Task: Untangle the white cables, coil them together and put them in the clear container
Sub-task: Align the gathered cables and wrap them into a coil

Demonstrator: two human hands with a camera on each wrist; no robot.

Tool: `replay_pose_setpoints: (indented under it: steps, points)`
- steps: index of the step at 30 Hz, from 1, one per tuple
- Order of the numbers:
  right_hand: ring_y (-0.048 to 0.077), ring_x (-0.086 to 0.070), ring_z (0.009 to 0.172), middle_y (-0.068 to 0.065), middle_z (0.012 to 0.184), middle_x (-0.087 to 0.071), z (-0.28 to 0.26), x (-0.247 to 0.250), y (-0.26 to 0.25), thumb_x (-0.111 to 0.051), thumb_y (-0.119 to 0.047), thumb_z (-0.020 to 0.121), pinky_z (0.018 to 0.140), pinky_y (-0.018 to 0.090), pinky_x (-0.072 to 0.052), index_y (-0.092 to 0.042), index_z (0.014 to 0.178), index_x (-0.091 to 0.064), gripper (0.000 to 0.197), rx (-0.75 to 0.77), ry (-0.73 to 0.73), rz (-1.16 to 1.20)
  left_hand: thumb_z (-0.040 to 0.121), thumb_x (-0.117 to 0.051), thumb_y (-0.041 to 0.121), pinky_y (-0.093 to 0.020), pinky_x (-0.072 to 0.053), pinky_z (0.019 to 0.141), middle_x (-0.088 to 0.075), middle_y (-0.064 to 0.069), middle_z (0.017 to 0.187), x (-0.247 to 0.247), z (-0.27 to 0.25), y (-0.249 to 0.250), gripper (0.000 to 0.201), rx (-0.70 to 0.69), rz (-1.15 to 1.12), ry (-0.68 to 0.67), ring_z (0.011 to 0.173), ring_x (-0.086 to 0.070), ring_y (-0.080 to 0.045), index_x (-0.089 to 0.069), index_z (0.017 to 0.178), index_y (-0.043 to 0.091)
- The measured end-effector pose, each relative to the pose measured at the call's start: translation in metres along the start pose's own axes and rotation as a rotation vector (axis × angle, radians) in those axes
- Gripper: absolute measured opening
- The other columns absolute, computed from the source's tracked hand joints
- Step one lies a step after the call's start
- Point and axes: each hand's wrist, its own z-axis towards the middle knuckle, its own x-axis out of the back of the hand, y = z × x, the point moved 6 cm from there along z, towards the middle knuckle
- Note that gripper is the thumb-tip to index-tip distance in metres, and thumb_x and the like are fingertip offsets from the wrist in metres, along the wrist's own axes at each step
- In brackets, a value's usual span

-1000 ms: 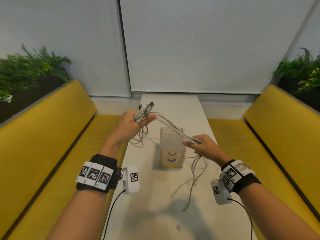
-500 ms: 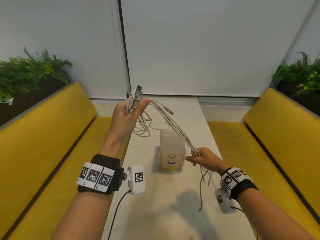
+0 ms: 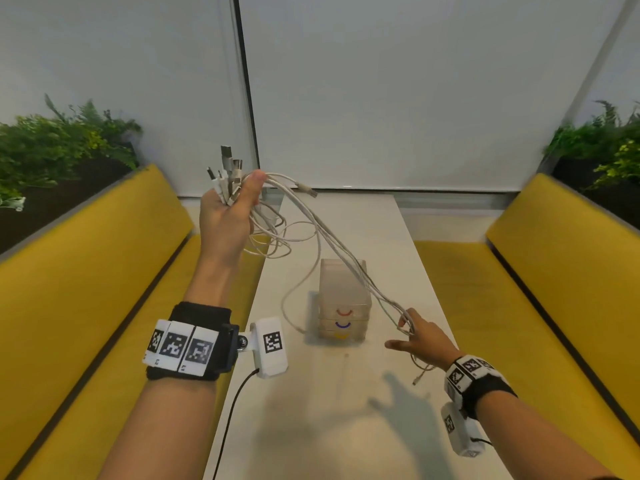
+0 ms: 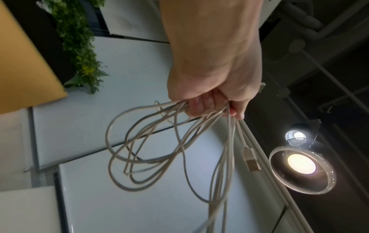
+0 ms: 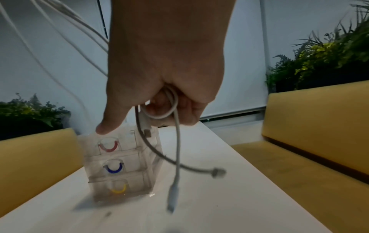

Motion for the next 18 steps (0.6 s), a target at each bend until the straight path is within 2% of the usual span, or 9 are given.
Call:
replay_pose_setpoints:
  steps: [2, 4, 6, 8, 10, 12, 14, 16, 18]
  points:
    - [0.018, -0.063, 0.067, 0.0, 0.082, -0.065, 0.0, -0.002, 0.006, -0.076, -0.068, 0.065, 0.058, 0.031, -0.047, -0.021, 0.106, -0.041, 0.072, -0.077, 0.018, -0.028, 0.093, -0.068, 0.04, -0.023, -0.036, 0.05, -0.052, 0.014, 0.054, 0.0, 0.0, -0.003, 0.032, 0.015, -0.025, 0.034, 0.048, -0.043, -0.004, -0.064, 0.063, 0.03]
    - [0.015, -0.058, 0.064, -0.002, 0.076, -0.061, -0.001, -0.003, 0.008, -0.075, -0.074, 0.059, 0.055, 0.03, -0.042, -0.02, 0.101, -0.04, 0.077, -0.128, 0.032, -0.066, 0.094, -0.068, 0.037, -0.02, -0.037, 0.05, -0.053, 0.015, 0.054, -0.002, -0.001, -0.004, 0.031, 0.014, -0.05, 0.055, 0.047, -0.045, -0.003, -0.062, 0.065, 0.029]
    - [0.014, -0.05, 0.062, -0.003, 0.073, -0.054, -0.002, -0.003, 0.007, -0.075, -0.076, 0.056, 0.053, 0.027, -0.037, -0.018, 0.096, -0.042, 0.079, -0.14, 0.048, -0.053, 0.094, -0.068, 0.033, -0.017, -0.037, 0.046, -0.054, 0.015, 0.053, -0.002, -0.002, -0.005, 0.028, 0.026, -0.094, 0.091, 0.045, -0.046, -0.003, -0.061, 0.068, 0.028]
    - [0.013, -0.044, 0.061, -0.003, 0.071, -0.05, -0.001, -0.003, 0.007, -0.077, -0.077, 0.054, 0.053, 0.026, -0.033, -0.018, 0.09, -0.043, 0.077, -0.129, 0.071, 0.024, 0.095, -0.068, 0.032, -0.017, -0.034, 0.041, -0.05, 0.014, 0.05, 0.0, 0.0, -0.009, 0.027, 0.069, -0.141, 0.134, 0.04, -0.04, -0.003, -0.058, 0.071, 0.024]
    - [0.013, -0.04, 0.059, -0.003, 0.066, -0.046, 0.0, -0.001, 0.008, -0.072, -0.079, 0.058, 0.055, 0.027, -0.031, -0.018, 0.081, -0.04, 0.072, -0.081, 0.108, 0.137, 0.095, -0.067, 0.032, -0.018, -0.03, 0.037, -0.045, 0.012, 0.048, 0.004, 0.003, -0.014, 0.029, 0.097, -0.162, 0.155, 0.037, -0.033, -0.003, -0.054, 0.073, 0.018]
    - [0.015, -0.043, 0.057, -0.001, 0.062, -0.047, 0.002, -0.001, 0.009, -0.065, -0.08, 0.065, 0.056, 0.031, -0.035, -0.02, 0.074, -0.037, 0.067, -0.019, 0.117, 0.254, 0.095, -0.067, 0.034, -0.019, -0.028, 0.037, -0.045, 0.011, 0.048, 0.008, 0.006, -0.02, 0.03, 0.112, -0.152, 0.175, 0.037, -0.031, -0.003, -0.052, 0.078, 0.015]
    - [0.015, -0.049, 0.057, 0.002, 0.061, -0.054, 0.001, -0.002, 0.005, -0.072, -0.068, 0.071, 0.058, 0.03, -0.041, -0.02, 0.073, -0.039, 0.058, 0.042, 0.066, 0.338, 0.095, -0.067, 0.036, -0.019, -0.026, 0.038, -0.044, 0.01, 0.048, 0.012, 0.009, -0.026, 0.032, 0.122, -0.137, 0.186, 0.036, -0.029, -0.004, -0.052, 0.077, 0.014]
    - [0.012, -0.051, 0.061, 0.006, 0.067, -0.06, -0.001, -0.005, 0.0, -0.083, -0.043, 0.073, 0.061, 0.028, -0.044, -0.018, 0.078, -0.045, 0.046, 0.087, -0.024, 0.402, 0.095, -0.066, 0.035, -0.021, -0.022, 0.038, -0.039, 0.008, 0.047, 0.018, 0.011, -0.032, 0.037, 0.141, -0.149, 0.216, 0.036, -0.026, -0.005, -0.052, 0.067, 0.018]
    - [0.015, -0.058, 0.068, 0.008, 0.073, -0.065, -0.003, -0.009, 0.0, -0.081, -0.019, 0.079, 0.067, 0.031, -0.048, -0.012, 0.087, -0.051, 0.032, 0.063, -0.111, 0.505, 0.095, -0.066, 0.036, -0.022, -0.018, 0.039, -0.037, 0.009, 0.046, 0.026, 0.016, -0.039, 0.039, 0.179, -0.169, 0.266, 0.037, -0.024, -0.006, -0.052, 0.063, 0.02]
